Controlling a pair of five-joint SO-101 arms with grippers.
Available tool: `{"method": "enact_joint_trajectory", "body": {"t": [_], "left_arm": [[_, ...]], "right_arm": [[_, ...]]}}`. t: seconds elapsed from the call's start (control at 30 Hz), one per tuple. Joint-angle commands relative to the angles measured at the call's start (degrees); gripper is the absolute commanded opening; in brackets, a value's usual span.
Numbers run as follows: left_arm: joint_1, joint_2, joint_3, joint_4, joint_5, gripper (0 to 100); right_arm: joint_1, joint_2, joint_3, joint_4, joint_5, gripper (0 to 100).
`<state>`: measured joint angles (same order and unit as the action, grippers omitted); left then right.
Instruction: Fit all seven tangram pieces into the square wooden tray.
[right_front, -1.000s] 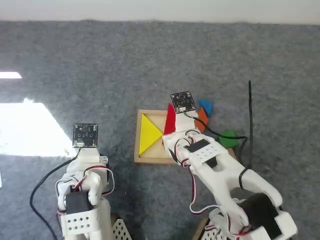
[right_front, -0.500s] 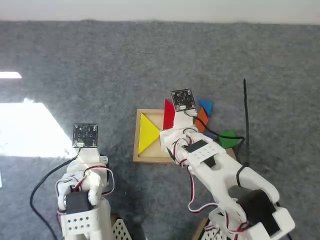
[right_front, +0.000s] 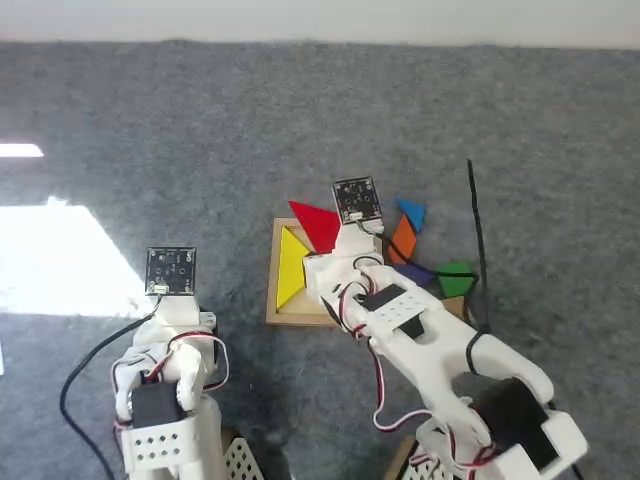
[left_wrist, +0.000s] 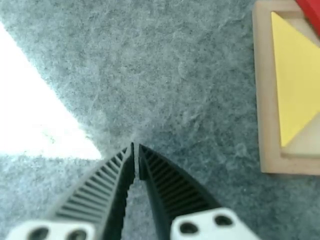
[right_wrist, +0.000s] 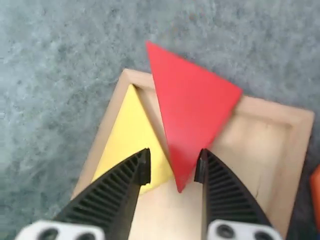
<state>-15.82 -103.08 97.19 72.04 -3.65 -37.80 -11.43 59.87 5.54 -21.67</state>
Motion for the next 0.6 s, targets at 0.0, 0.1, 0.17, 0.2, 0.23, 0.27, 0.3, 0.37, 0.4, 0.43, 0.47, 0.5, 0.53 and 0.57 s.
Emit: {"method": "enact_joint_trajectory", "body": {"t": [0.0, 0.1, 0.17, 0.2, 0.23, 0.27, 0.3, 0.37, 0.4, 0.43, 0.47, 0.5, 0.53, 0.57], "left_arm": [[-0.4, -1.1, -0.7, 0.2, 0.1, 1], [-0.4, -1.1, -0.7, 0.2, 0.1, 1], [-0.4, -1.1, -0.7, 0.2, 0.1, 1], [-0.4, -1.1, -0.7, 0.2, 0.1, 1], [-0.4, -1.1, -0.7, 0.2, 0.1, 1], [-0.4, -1.1, -0.7, 0.2, 0.1, 1], [-0.4, -1.1, -0.7, 0.2, 0.1, 1], [-0.4, -1.1, -0.7, 0.2, 0.1, 1], [-0.4, -1.1, -0.7, 0.2, 0.1, 1], [-0.4, -1.1, -0.7, 0.2, 0.1, 1], [-0.4, -1.1, -0.7, 0.2, 0.1, 1], [-0.4, -1.1, -0.7, 0.2, 0.1, 1], [-0.4, -1.1, -0.7, 0.2, 0.1, 1], [-0.4, -1.1, -0.7, 0.2, 0.1, 1]], "right_arm": [[-0.7, -7.7, -2.3, -0.7, -0.4, 16.6], [-0.7, -10.0, -4.0, -2.7, 0.7, 16.5], [-0.7, -9.7, -6.1, -2.3, 0.8, 16.5], [-1.2, -8.9, -6.9, -2.3, 0.8, 16.5], [-1.5, -7.8, -7.9, -2.3, 0.9, 16.5], [-1.7, -6.3, -8.9, -2.7, 0.9, 16.5], [-2.1, -4.4, -9.9, -2.7, 0.9, 16.5], [-2.9, -0.1, -12.8, -2.8, 0.9, 16.5], [-3.0, 2.0, -14.3, -2.8, 0.9, 16.5], [-3.2, 4.2, -15.9, -2.8, 0.9, 16.5], [-3.3, 6.1, -17.4, -2.8, 0.8, 16.5], [-3.6, 8.0, -18.6, -2.8, 0.8, 16.5], [-3.9, 9.6, -19.6, -2.8, 0.8, 16.5], [-4.0, 11.0, -20.4, -2.8, 0.8, 16.5]]}}
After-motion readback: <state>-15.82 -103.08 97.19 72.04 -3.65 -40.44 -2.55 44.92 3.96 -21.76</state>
